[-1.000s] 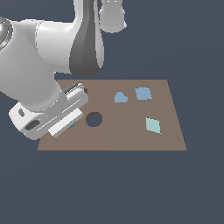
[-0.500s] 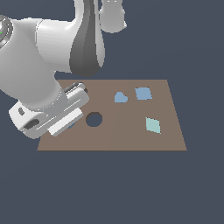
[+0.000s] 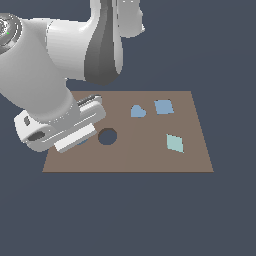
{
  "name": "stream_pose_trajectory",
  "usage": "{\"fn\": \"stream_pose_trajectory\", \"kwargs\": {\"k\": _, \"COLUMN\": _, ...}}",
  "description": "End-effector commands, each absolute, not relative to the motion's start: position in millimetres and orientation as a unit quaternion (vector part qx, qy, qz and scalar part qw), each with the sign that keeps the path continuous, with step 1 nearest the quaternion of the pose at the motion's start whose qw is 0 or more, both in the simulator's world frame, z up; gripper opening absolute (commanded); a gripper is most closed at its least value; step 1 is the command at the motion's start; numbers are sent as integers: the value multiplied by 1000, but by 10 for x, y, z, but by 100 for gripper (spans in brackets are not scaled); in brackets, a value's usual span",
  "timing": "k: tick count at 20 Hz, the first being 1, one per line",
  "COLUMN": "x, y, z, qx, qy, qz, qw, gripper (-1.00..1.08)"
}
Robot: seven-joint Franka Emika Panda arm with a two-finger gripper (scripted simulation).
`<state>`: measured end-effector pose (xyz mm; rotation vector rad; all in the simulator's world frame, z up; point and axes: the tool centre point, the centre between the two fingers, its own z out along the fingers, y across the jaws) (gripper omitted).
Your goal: Insert a designated object into the corresponding slot on a board.
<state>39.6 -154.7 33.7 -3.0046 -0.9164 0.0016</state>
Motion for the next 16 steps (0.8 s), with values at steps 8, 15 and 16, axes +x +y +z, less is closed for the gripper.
{"fn": "stream_pose_trajectory", "kwargs": {"k": 8, "x": 289, "y": -1412, "z": 354, "qx": -987, "qy": -162, "qz": 0, "qw": 0, "gripper": -100}}
{"fn": "stream_pose_trajectory", "kwargs": {"k": 15, "x": 222, "y": -1255, "z": 366, "qx": -999, "qy": -33, "qz": 0, "qw": 0, "gripper": -100}}
{"fn": "stream_pose_trajectory", "kwargs": {"k": 16, "x": 216, "y": -1231, "z": 368, "qx": -1000, "qy": -14, "qz": 0, "qw": 0, "gripper": -100}}
